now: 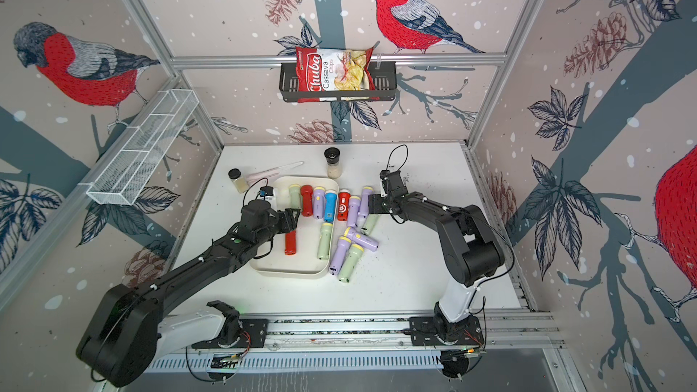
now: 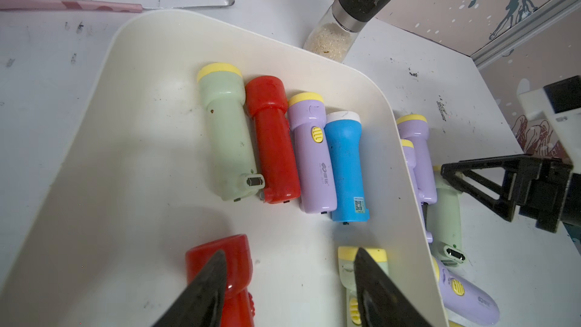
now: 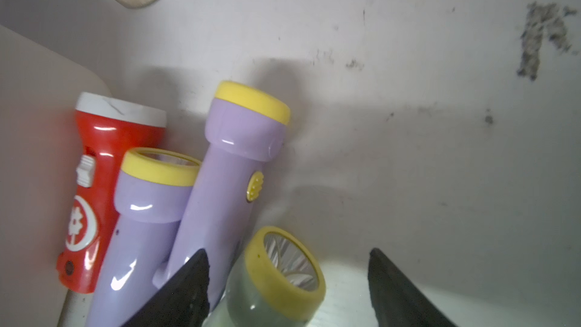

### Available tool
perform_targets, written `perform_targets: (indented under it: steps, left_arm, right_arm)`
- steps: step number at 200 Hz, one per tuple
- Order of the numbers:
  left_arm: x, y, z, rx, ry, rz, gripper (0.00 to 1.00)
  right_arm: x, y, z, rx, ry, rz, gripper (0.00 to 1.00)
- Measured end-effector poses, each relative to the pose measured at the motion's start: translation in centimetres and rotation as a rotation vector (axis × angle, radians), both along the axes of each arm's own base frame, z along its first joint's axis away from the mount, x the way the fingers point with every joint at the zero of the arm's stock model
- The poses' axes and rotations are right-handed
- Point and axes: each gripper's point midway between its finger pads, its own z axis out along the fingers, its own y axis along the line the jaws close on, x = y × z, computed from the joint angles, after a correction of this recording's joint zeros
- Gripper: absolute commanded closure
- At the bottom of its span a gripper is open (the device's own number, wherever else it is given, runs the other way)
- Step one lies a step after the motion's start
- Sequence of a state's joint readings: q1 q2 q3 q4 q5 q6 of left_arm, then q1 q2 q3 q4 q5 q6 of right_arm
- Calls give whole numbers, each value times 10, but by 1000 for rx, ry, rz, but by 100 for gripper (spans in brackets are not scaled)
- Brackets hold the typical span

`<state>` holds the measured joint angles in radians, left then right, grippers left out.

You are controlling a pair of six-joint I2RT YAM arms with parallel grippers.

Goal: Put the flashlights into the storage boxes
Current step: Pick up the flashlight from the center of the board.

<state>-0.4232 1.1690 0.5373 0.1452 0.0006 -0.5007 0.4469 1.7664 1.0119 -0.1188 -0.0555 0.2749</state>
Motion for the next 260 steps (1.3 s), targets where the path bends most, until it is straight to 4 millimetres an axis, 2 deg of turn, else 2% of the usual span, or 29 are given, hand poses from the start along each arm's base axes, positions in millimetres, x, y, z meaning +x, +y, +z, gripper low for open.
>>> perform_targets:
  steps: [22, 71, 140, 195, 260]
  left_arm:
    - [1, 1, -2, 2, 5, 4, 36]
    - [0, -1, -5, -4, 19, -11, 36]
    - [0, 0, -1, -7, 6, -9, 36]
    - [0, 1, 2, -11, -2, -6, 36]
    - [-1, 1, 8, -20, -18, -11, 37]
  right_arm:
    - [-5, -1, -9, 16, 64, -55, 22]
    - [-7, 5, -17, 68, 138, -148, 34]
    - [-11, 17, -19, 93, 165, -159, 49]
    - [-15, 16, 8, 132, 97, -153, 55]
    - [-23, 6, 30, 163, 10, -165, 59]
